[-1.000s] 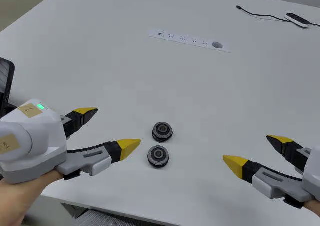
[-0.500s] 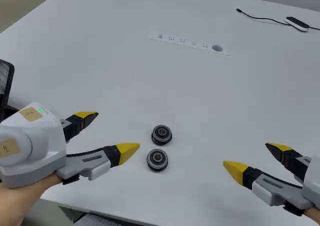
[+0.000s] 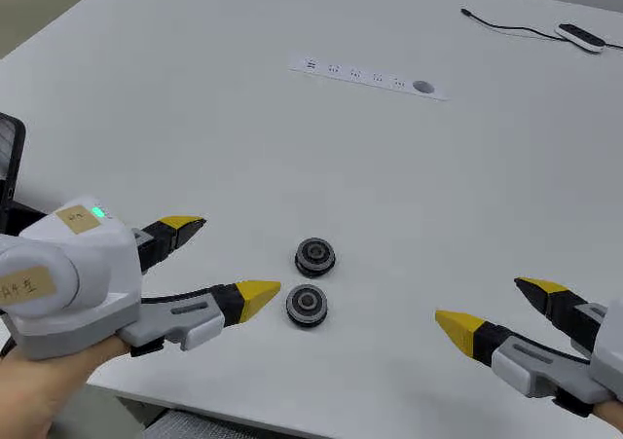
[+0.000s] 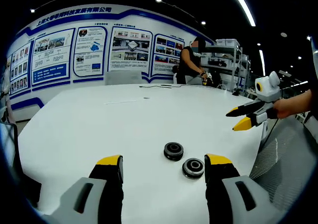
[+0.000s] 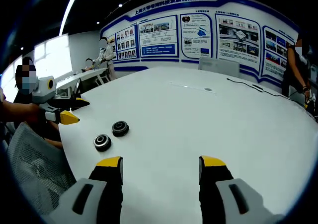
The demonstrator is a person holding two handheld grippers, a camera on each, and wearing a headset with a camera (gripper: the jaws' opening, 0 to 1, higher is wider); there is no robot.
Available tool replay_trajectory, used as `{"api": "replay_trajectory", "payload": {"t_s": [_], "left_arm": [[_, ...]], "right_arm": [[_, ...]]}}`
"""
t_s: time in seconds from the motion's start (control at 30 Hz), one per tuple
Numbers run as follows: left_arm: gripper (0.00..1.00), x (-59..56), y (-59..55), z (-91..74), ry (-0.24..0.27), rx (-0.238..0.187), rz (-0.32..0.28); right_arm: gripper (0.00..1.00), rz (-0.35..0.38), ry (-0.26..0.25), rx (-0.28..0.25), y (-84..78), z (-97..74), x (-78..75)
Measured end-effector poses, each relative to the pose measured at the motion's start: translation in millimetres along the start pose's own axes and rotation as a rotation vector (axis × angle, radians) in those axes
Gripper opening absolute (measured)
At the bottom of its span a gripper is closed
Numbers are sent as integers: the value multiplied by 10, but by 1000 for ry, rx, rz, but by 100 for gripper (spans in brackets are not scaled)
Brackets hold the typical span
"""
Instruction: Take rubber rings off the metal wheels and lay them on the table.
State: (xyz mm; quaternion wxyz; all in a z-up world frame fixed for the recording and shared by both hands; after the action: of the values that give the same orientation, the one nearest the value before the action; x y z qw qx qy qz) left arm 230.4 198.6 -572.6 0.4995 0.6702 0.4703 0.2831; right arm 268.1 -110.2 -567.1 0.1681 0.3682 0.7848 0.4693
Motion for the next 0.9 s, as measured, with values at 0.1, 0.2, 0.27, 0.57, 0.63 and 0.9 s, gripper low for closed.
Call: {"api": "replay_trajectory", "payload": {"t_s": [0.1, 0.2, 0.27, 0.57, 0.63, 0.9], "left_arm": [[67, -11, -15, 18, -18, 8, -4], [65, -24, -26, 33, -30, 16, 5], [65, -36, -29, 42, -39, 20, 9], [60, -105, -78, 96, -75, 49, 15], [58, -134, -87, 111, -85, 57, 25], [53, -235, -110, 191, -134, 91, 64]], "right_arm": [[61, 16, 10, -4, -4, 1, 13], [60, 15, 19, 2, -12, 9, 27], [58, 21, 25, 7, -17, 20, 35], [56, 26, 54, 12, -16, 68, 90], [56, 24, 57, 17, -28, 75, 98], [52, 35, 89, 29, -53, 120, 169]]}}
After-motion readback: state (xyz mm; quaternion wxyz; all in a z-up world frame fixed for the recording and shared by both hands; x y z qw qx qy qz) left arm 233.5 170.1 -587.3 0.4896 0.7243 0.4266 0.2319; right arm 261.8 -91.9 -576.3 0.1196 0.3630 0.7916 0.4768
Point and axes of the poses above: the centre of the closed fingertips' face, and the gripper's own axes: z roughly forward along the fingers, x roughly to its left, y roughly out of its top, the point moved 8 cm from there along -z, roughly backward along the fingers, and after that the axes turned 5 degrees about y, right-handed, at the moved point
